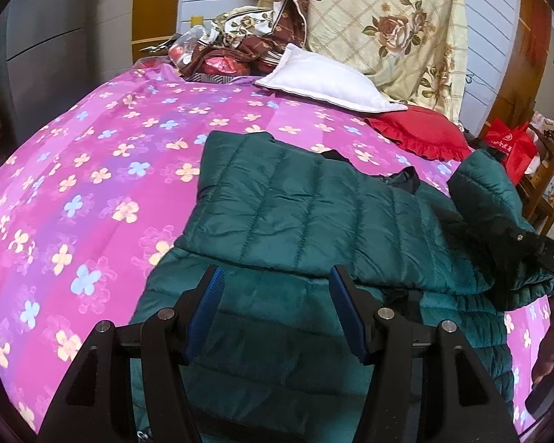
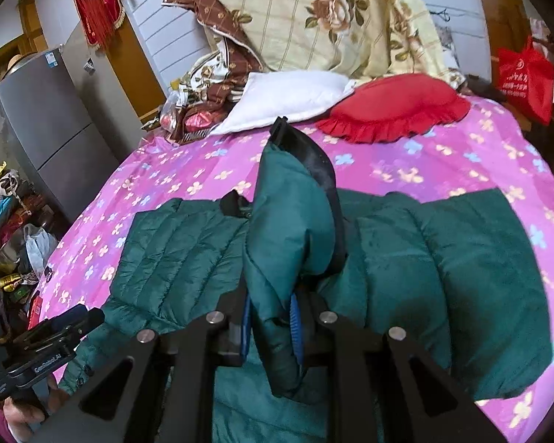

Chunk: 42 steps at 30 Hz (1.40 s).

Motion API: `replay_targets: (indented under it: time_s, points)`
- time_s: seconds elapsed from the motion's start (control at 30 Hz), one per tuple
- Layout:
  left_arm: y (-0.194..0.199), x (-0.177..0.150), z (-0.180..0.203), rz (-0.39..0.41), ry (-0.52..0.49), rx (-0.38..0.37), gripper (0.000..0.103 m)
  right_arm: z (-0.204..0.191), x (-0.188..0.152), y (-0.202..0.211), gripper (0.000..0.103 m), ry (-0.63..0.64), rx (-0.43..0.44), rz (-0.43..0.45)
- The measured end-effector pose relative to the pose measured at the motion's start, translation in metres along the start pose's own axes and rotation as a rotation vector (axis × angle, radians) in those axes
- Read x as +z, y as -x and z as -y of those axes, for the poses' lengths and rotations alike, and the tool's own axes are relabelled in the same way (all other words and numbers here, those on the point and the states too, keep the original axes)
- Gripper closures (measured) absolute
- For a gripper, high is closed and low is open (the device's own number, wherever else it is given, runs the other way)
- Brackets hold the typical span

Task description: Fold large clothes

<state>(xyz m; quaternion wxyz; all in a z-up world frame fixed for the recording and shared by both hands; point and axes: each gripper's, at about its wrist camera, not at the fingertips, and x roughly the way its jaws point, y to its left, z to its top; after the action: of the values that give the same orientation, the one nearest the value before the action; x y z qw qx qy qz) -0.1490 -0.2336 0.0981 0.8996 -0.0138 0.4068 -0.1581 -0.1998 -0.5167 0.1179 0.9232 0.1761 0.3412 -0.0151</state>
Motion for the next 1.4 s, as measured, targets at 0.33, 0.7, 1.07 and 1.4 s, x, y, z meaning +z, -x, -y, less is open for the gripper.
replay_targets:
  time_s: [0.33, 0.7, 1.07, 1.4]
  points:
    - [-0.017, 0.017, -0.015, -0.004, 0.010, 0.034, 0.062, -0.031, -0.004, -0.054, 0.086, 0.007, 0.031, -0.072]
    - [-0.025, 0.017, -0.038, -0.014, 0.072, 0.034, 0.062, -0.062, -0.010, -0.113, 0.072, -0.009, 0.066, -0.143]
    - [-0.010, 0.018, -0.023, -0.003, 0.083, -0.023, 0.062, -0.057, -0.006, -0.042, 0.039, -0.009, 0.104, -0.095]
    - [-0.007, 0.027, 0.010, -0.006, 0.077, -0.079, 0.060, -0.006, -0.006, 0.018, 0.035, -0.016, -0.029, -0.035]
